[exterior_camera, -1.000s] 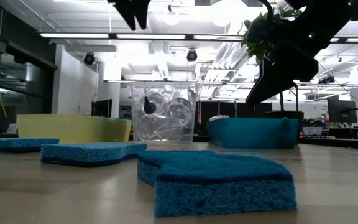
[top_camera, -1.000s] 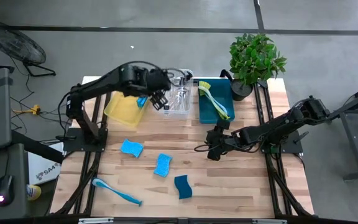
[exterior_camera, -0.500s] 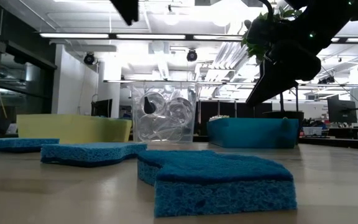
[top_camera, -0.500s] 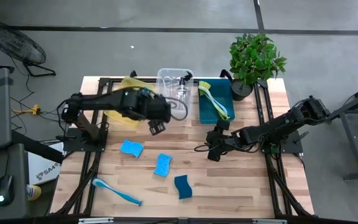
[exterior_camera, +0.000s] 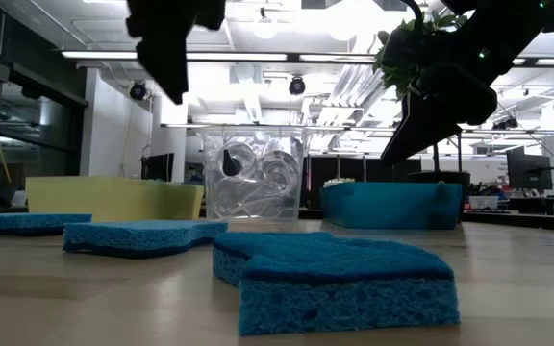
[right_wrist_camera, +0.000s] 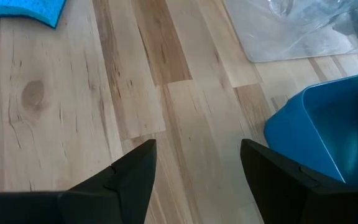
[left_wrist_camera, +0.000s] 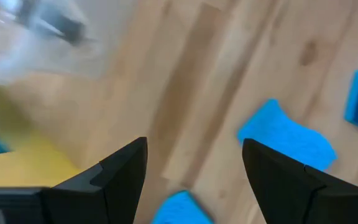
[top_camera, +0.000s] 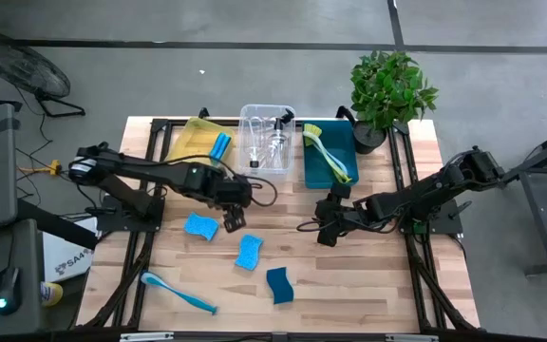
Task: Pick & Place Kitchen Sink Supplies
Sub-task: Put the blue sponge into the yellow bin
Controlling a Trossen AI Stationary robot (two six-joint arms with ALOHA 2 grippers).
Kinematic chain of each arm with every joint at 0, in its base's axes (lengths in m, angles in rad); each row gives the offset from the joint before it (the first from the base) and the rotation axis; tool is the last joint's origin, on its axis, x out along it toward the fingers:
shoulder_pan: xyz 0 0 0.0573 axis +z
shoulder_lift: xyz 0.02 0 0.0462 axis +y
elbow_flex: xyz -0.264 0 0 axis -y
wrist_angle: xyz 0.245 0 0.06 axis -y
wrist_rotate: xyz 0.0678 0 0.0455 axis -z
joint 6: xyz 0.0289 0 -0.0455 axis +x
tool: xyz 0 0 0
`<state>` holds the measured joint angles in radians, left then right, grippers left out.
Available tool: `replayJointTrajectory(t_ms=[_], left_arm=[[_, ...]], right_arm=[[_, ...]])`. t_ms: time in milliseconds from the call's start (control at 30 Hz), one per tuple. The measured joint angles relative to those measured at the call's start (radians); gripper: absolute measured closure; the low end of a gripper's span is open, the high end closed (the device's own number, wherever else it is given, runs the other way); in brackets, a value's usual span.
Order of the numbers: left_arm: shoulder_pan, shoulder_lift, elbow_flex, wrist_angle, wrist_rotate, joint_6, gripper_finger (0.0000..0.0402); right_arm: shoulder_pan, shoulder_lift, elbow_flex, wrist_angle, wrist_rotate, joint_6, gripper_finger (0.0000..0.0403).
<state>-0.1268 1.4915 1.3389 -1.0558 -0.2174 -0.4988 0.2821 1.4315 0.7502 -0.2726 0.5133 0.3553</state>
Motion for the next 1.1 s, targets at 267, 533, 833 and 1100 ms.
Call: replayJointTrajectory(t_ms=[267,533,833,1100], left_arm=[[-0.034,-0.031,-0.23,0.152,0.102,-0.072,0.0144],[-0.086,-0.058,-0.391,0.242,0.055,-0.209,0.0144],[-0.123,-0.125,-0.484,0.199,-0.05,-0.605,0.0144],[-0.192,-0.117,-0.503,0.186,-0.051,-0.751,0.0144]], right_arm=[[0.0,0.0,0.0,0.0,0.007,-0.015,0.0176],[0.0,0.0,0.0,0.003,0.006,-0.015,0.0176],[0.0,0.0,0.0,0.011,0.007,-0.016,0.0176],[0.0,0.0,0.0,0.021,0.007,-0.016,0.0176]])
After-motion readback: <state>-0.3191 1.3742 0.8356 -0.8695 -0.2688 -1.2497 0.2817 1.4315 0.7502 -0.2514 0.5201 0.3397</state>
